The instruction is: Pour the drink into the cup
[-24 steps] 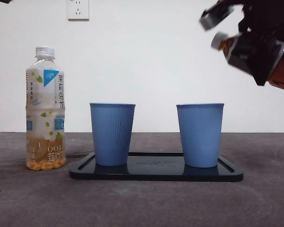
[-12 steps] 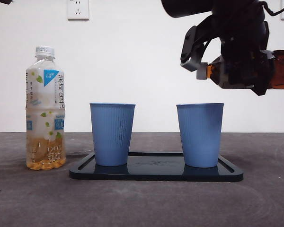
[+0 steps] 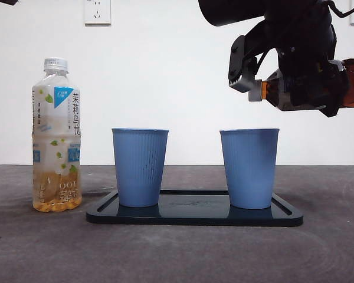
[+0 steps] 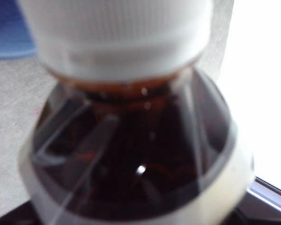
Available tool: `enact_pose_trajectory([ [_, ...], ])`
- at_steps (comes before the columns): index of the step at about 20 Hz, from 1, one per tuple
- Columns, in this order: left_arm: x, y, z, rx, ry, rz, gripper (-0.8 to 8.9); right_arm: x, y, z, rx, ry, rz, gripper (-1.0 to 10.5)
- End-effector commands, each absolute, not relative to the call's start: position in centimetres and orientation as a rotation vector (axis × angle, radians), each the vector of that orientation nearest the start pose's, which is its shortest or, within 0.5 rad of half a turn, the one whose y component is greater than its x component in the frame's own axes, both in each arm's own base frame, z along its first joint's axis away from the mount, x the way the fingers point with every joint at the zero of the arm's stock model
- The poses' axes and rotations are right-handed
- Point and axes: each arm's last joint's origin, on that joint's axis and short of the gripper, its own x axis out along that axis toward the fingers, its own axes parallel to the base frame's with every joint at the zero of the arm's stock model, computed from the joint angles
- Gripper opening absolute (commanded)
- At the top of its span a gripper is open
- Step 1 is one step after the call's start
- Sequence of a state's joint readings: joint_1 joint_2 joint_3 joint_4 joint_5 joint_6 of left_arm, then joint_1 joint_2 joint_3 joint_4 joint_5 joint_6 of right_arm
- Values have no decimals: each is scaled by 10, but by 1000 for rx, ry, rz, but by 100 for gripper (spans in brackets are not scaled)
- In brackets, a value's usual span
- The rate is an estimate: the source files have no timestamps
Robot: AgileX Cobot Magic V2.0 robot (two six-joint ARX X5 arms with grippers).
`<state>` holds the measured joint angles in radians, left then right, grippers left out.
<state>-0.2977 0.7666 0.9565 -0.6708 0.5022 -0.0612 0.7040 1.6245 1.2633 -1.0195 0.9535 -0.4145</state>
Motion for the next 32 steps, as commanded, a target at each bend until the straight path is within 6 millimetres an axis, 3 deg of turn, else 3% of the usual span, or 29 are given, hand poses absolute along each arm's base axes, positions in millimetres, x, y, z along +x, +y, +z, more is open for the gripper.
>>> enact_pose_trajectory([
  [1, 131, -56, 356, -89, 486, -781, 557, 248, 181, 261, -1409, 967, -49, 257],
  [10, 131, -56, 356, -88, 486, -781, 557, 250, 176, 261, -1374, 977, -80, 256],
  [16, 131, -55, 355, -89, 496, -780, 558, 247, 166, 270, -1250, 975, -153, 256],
  [20, 130, -55, 354, -91, 511, -779, 557, 236, 149, 296, -1058, 938, -129, 256],
  [24, 130, -55, 354, -92, 510, -779, 557, 219, 127, 329, -696, 867, -45, 256],
  [28, 130, -55, 354, -93, 512, -779, 558, 203, 107, 363, -400, 695, 28, 256],
  [32, 130, -55, 353, -93, 515, -779, 557, 188, 95, 389, -257, 509, 40, 256],
])
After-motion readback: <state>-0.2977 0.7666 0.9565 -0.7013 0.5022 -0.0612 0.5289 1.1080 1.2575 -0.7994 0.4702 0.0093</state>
